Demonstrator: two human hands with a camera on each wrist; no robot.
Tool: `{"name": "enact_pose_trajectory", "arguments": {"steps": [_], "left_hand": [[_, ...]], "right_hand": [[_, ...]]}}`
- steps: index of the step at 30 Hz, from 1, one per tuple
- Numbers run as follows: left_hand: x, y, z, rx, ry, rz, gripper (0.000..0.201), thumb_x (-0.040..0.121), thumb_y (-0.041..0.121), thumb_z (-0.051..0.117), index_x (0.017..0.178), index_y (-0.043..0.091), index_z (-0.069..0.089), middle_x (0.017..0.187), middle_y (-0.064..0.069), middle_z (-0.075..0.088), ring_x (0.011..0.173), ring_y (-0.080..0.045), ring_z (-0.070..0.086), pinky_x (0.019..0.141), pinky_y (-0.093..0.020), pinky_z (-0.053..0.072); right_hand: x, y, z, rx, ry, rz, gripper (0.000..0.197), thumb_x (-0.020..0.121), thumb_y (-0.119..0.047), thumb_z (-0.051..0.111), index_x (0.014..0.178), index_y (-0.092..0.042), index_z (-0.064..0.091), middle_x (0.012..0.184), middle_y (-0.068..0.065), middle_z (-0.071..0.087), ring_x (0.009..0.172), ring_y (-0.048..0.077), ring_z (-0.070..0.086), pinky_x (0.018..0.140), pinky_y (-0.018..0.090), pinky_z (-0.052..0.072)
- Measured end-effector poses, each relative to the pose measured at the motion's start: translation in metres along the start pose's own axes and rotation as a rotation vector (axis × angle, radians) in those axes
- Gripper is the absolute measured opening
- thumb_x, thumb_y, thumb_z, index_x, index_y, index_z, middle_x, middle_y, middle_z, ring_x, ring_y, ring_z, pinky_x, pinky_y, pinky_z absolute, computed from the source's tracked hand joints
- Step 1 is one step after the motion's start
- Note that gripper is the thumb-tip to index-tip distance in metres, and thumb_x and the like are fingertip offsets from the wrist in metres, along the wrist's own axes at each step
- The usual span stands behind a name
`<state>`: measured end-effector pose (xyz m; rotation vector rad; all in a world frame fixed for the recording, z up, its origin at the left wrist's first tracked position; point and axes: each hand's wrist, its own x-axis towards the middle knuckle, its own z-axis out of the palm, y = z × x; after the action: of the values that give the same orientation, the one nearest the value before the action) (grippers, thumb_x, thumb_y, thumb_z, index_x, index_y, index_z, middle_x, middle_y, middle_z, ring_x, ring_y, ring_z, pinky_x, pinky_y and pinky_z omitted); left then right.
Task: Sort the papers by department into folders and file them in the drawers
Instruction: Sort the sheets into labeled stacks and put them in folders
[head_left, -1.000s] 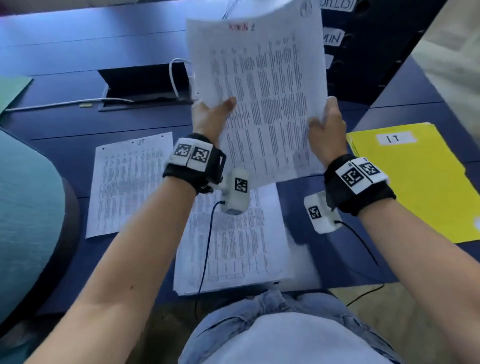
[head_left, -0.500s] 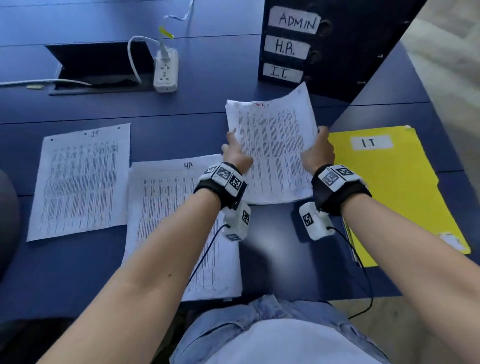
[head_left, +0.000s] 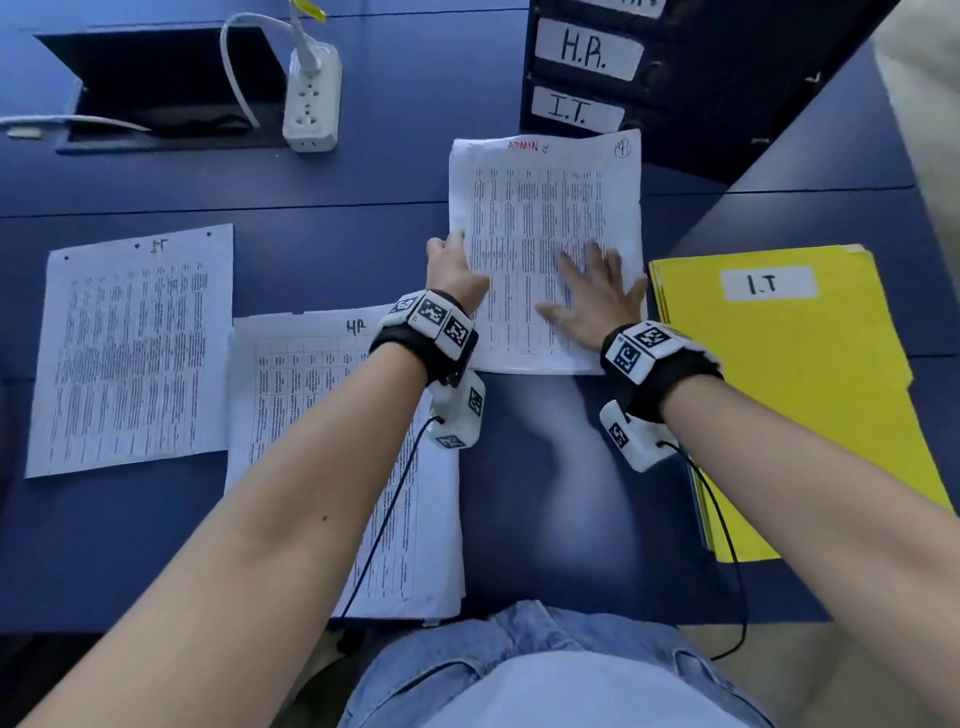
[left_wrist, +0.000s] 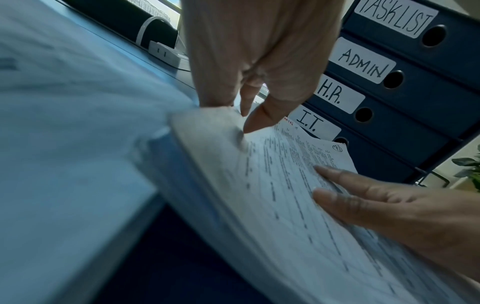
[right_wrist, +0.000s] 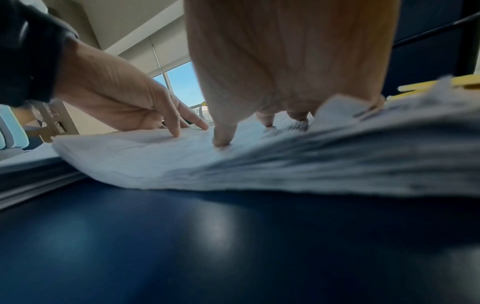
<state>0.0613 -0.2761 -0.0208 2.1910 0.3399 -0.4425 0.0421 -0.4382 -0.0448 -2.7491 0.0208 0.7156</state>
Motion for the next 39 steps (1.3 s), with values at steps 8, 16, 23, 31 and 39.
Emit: {"name": "enact_pose_trajectory", "arguments": {"steps": [8,16,23,31,39], "left_hand": [[0.003,-0.004,-0.003,0.089,0.016,-0.053,0.043,0.086,0.001,0.042,0.129,0.008,0.04,0.128,-0.012,0.024,0.121,-0.025,0.036,0.102,-0.026,0.036],[-0.007,-0.025,-0.075,0.119,0.183,0.075,0.033,0.086,0.008,0.045,0.117,0.009,0.058,0.13,-0.013,0.044,0.117,-0.021,0.047,0.085,-0.012,0.032],[-0.033,-0.069,-0.13,0.312,0.111,0.094,0.028,0.087,0.006,0.05,0.111,0.006,0.062,0.115,-0.012,0.062,0.109,-0.024,0.055,0.083,-0.019,0.039],[-0.054,-0.124,-0.145,0.774,-0.098,0.094,0.069,0.075,0.042,0.071,0.135,0.029,0.039,0.131,-0.002,0.046,0.128,-0.023,0.035,0.108,-0.048,0.022],[-0.07,-0.152,-0.145,0.922,-0.062,0.294,0.085,0.076,0.051,0.065,0.145,0.028,0.02,0.141,-0.003,0.037,0.128,-0.025,0.033,0.103,-0.045,0.029]], "right_hand": [[0.0,-0.007,-0.007,-0.066,-0.067,0.02,0.081,0.088,-0.059,0.043,0.149,-0.03,-0.002,0.155,0.007,-0.018,0.142,0.033,-0.017,0.112,0.055,-0.008],[-0.017,-0.059,-0.029,0.069,0.151,-0.034,0.06,0.089,-0.03,0.056,0.143,-0.021,0.031,0.157,0.011,-0.007,0.143,0.036,-0.006,0.114,0.052,0.001],[-0.041,-0.136,-0.016,0.181,0.117,-0.217,0.053,0.088,-0.026,0.056,0.138,-0.016,0.042,0.153,0.011,0.019,0.14,0.028,0.019,0.111,0.042,0.024],[-0.07,-0.177,0.033,0.123,0.017,-0.228,0.075,0.072,-0.026,0.078,0.137,-0.016,0.041,0.145,0.008,0.031,0.134,0.025,0.027,0.106,0.043,0.028],[-0.07,-0.186,0.066,-0.151,-0.005,-0.231,0.097,0.067,-0.041,0.079,0.143,-0.021,0.022,0.149,0.003,0.024,0.14,0.024,0.014,0.109,0.054,0.015]]}}
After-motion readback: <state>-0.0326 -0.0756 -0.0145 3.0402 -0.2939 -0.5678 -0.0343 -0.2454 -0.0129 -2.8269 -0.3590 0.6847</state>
